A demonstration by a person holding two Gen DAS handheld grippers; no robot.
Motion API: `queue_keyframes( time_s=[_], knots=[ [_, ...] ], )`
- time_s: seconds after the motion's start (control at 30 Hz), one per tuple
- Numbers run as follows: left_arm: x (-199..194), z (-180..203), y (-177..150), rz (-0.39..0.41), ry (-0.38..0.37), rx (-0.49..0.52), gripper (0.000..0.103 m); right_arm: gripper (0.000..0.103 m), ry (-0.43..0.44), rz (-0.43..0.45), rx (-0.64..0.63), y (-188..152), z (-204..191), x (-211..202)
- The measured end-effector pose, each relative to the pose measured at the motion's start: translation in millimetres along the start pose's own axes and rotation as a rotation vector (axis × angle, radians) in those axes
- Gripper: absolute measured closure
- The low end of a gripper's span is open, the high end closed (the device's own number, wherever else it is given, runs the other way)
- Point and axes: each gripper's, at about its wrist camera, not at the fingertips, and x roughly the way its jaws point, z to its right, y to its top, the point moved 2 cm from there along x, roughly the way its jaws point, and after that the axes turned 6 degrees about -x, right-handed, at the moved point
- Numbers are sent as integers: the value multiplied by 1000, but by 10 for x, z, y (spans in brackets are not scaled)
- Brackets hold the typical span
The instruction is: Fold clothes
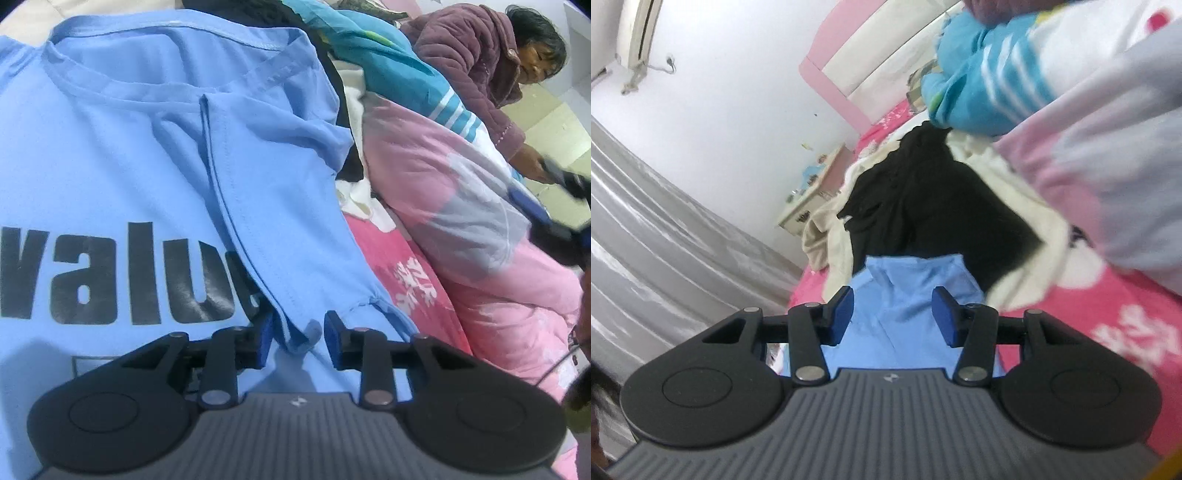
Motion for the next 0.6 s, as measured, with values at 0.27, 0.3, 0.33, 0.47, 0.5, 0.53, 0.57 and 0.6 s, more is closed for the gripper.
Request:
queue_keyframes(
  time_s=[0.27,0.3,0.33,0.47,0.5,0.53,0.57,0.6],
  knots=[
    [18,-2,40,10,22,-41,71,59,-319,-280,-494,-787,-291,465],
    [29,-7,50,10,26,-49,74,60,-353,-306,-585,-921,-311,601],
    [38,-16,57,9,27,-58,76,62,-382,-328,-662,-1026,-331,735],
    [65,-38,64,2,29,-63,83,71,-434,-394,-815,-1297,-319,1056],
    [71,-42,61,2,29,-61,86,73,-446,-407,-843,-1342,-312,1112],
    [77,-44,56,2,31,-56,88,80,-460,-417,-865,-1375,-301,1167],
    [83,-44,50,4,34,-47,90,85,-465,-417,-871,-1384,-297,1194],
    [87,-42,43,6,42,-37,95,88,-470,-417,-876,-1391,-293,1220]
  ],
)
